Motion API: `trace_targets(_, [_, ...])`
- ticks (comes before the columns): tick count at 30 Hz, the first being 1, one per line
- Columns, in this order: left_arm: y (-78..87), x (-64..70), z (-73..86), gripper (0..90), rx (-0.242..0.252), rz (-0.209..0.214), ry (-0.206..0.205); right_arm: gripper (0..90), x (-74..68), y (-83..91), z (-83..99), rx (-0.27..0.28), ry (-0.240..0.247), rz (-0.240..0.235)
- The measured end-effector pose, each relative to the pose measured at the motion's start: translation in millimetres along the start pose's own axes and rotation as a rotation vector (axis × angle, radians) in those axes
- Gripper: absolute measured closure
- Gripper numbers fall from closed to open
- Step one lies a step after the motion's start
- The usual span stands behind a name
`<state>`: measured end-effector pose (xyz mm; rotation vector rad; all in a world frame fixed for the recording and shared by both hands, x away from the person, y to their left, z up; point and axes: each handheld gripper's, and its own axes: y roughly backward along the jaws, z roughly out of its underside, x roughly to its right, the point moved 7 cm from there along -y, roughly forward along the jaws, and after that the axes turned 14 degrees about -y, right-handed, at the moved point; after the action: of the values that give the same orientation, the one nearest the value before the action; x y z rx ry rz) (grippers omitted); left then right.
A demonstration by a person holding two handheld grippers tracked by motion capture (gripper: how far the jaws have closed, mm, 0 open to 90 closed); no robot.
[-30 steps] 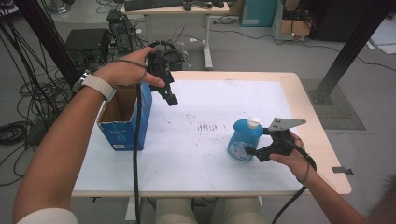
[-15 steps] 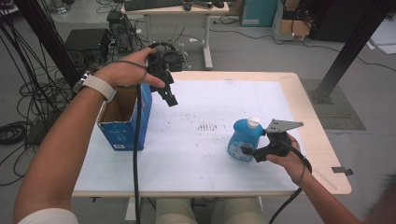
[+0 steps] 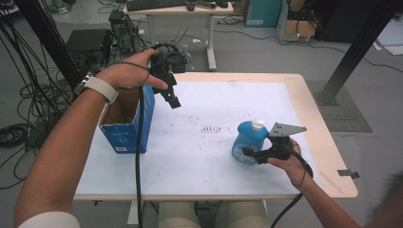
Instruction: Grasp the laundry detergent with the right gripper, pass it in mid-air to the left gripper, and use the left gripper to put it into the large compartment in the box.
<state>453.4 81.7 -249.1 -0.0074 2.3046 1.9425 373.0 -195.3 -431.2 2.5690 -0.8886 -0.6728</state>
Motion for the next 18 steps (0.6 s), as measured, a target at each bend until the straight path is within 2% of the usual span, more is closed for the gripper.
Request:
trace_targets(5, [-1.0,-0.2,-0.5,11.6,-0.001,0.001,-0.002,19.1,-0.4,-3.3,0.2,0.021,0.006,-0.021])
trace_targets(18, [-2.8,-0.9,1.4,11.6,-0.002,0.005,0.004,29.9,-1.3,-4.0,1.0,0.033,0.009,-0.031])
